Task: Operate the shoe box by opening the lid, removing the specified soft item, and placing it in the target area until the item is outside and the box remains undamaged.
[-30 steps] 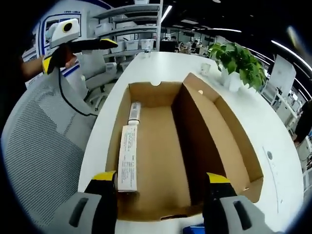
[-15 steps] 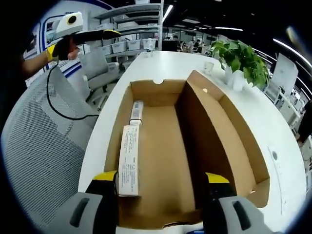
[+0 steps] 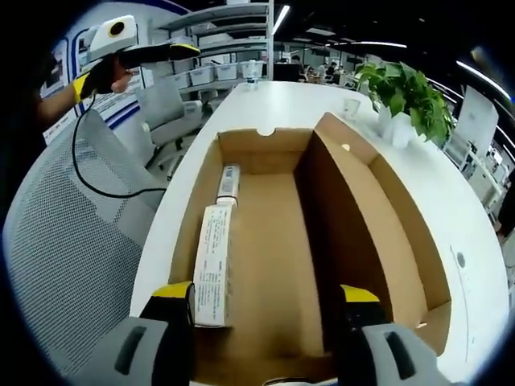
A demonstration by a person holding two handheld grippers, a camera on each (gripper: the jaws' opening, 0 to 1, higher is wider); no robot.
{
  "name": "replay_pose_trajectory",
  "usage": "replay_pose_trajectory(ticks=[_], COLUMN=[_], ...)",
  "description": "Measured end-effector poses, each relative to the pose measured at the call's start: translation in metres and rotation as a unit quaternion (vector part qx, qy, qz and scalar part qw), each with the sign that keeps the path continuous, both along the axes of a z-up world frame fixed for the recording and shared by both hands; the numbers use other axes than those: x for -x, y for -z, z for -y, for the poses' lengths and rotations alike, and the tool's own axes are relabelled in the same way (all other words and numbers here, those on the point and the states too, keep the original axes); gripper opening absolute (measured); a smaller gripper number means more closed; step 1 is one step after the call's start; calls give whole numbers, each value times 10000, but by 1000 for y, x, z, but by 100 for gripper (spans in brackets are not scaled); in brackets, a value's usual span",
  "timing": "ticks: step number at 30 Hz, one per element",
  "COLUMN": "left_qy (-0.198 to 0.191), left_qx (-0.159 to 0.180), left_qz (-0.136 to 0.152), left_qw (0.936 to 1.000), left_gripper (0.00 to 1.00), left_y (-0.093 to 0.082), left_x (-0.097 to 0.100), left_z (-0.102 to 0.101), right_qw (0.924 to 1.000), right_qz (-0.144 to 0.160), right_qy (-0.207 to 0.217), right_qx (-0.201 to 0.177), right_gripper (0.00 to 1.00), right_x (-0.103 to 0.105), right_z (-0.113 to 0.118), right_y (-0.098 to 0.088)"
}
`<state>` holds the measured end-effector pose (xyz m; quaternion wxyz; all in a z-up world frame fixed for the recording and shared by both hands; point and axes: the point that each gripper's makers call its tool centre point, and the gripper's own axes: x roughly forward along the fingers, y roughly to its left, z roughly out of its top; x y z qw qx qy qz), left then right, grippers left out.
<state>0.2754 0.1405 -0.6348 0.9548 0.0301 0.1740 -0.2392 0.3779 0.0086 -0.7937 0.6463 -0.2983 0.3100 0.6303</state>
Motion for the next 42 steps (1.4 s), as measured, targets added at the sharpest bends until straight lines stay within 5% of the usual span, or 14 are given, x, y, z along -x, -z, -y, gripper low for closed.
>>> replay_pose_trajectory(ticks=[13,29,36,42], left_qy=[-20,-35,-50,-55], left_qx=[54,6,-32,-54], left_qz=[-55,-142,-195,-213], left_qw=[10000,9999,9998,9997], left_gripper=[100,100,99,99], left_y=[4,10,13,15], left_x=[4,9,11,10], left_z=[5,5,3,3], right_qw=[9999,9983,9963,9960], right_qz=[-4,-28,-127,-59], right_qy=[14,-573,-847,-894], right_qx=[-115,-99,18,32], right_gripper=[65,41,18,15], right_x=[-6,20,36,38], right_z=[0,-26,-30,-29], right_y=[-8,3,9,10])
